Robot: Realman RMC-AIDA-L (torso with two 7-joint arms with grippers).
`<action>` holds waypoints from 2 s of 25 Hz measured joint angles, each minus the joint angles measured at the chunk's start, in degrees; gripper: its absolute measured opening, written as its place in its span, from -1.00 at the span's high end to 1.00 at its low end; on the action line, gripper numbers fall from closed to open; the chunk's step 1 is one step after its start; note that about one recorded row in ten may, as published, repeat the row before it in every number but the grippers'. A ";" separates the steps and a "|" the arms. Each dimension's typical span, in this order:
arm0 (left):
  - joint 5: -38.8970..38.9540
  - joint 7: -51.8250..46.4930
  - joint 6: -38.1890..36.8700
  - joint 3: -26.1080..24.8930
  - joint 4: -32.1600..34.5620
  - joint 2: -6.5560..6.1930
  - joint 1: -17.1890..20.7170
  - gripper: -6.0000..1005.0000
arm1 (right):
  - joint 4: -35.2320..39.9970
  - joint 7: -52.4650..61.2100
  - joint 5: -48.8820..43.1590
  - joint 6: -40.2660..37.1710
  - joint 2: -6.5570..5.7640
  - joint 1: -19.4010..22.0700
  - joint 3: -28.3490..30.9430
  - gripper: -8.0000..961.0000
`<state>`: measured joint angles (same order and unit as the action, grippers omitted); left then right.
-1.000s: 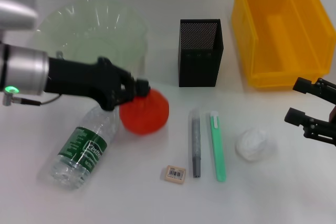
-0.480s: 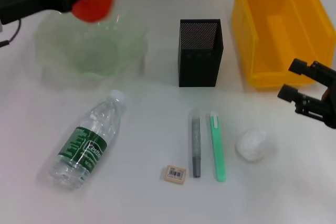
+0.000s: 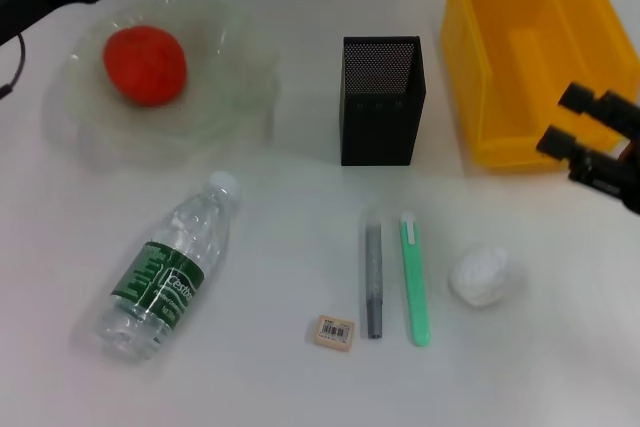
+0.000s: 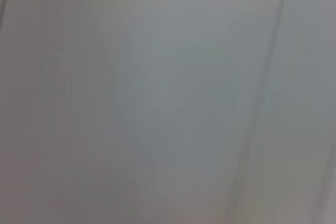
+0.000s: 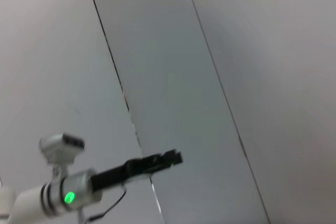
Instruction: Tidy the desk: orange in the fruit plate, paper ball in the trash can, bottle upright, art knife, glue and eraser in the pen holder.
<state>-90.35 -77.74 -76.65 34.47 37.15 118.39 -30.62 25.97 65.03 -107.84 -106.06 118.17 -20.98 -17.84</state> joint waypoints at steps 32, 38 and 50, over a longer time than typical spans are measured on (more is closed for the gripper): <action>-19.88 4.17 -26.88 10.14 1.52 -3.33 4.79 -0.68 | 46.92 71.07 -42.39 11.73 1.43 -16.67 -70.79 -0.67; -19.93 4.19 -25.71 9.71 1.52 -3.33 5.33 -0.68 | 43.74 70.75 -41.06 12.69 1.23 -18.12 -70.34 -0.36; -20.19 -3.45 -25.09 8.99 4.18 -3.79 5.43 -0.65 | 75.62 71.41 -42.01 0.15 0.97 -12.75 -44.31 0.12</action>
<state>-110.54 -81.19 -101.74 43.46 41.32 114.60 -25.19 101.59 136.43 -149.85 -105.92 119.14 -33.73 -62.15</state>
